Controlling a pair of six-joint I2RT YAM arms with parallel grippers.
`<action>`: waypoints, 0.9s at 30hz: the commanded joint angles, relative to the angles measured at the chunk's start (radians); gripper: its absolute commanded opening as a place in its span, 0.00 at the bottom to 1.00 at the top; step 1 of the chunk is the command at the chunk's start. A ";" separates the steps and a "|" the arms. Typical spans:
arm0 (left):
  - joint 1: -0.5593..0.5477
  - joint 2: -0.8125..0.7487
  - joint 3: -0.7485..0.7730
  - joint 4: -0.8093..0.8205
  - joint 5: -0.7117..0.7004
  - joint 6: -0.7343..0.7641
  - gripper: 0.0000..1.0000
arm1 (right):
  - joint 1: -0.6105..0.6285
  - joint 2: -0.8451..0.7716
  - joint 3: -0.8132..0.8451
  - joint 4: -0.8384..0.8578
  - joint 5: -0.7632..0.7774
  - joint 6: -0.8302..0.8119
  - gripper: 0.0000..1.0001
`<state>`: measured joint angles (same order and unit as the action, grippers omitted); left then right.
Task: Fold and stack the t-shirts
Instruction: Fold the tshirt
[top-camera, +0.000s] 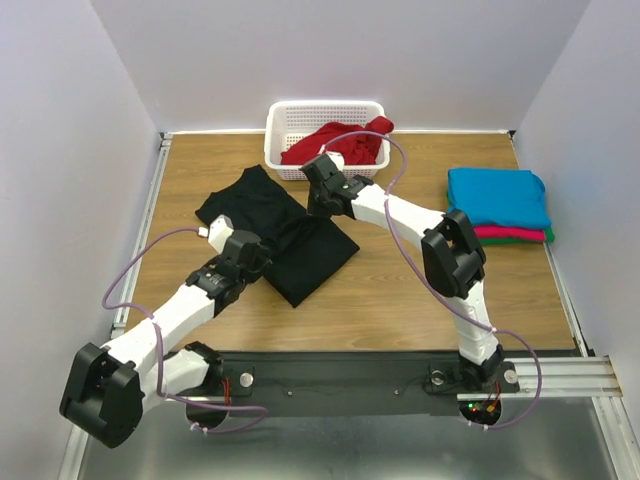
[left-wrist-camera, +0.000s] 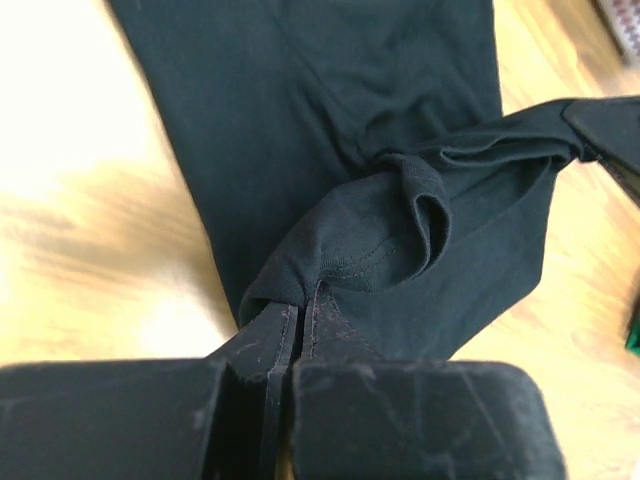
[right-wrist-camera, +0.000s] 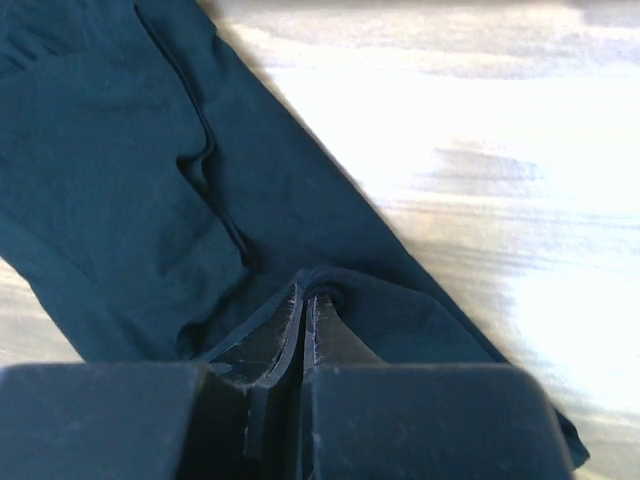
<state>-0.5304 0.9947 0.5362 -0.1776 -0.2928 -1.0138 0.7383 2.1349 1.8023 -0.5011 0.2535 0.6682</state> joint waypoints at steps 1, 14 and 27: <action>0.055 0.010 -0.005 0.093 0.014 0.090 0.00 | -0.011 0.029 0.072 0.038 0.050 -0.032 0.00; 0.136 0.108 -0.015 0.145 0.092 0.133 0.00 | -0.020 0.122 0.161 0.039 0.047 -0.042 0.09; 0.145 -0.002 0.044 0.047 0.086 0.121 0.99 | -0.022 -0.002 0.071 0.039 -0.097 -0.094 0.75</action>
<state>-0.3904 1.0893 0.5369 -0.0963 -0.1894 -0.8959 0.7204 2.2505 1.9114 -0.4927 0.2050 0.6006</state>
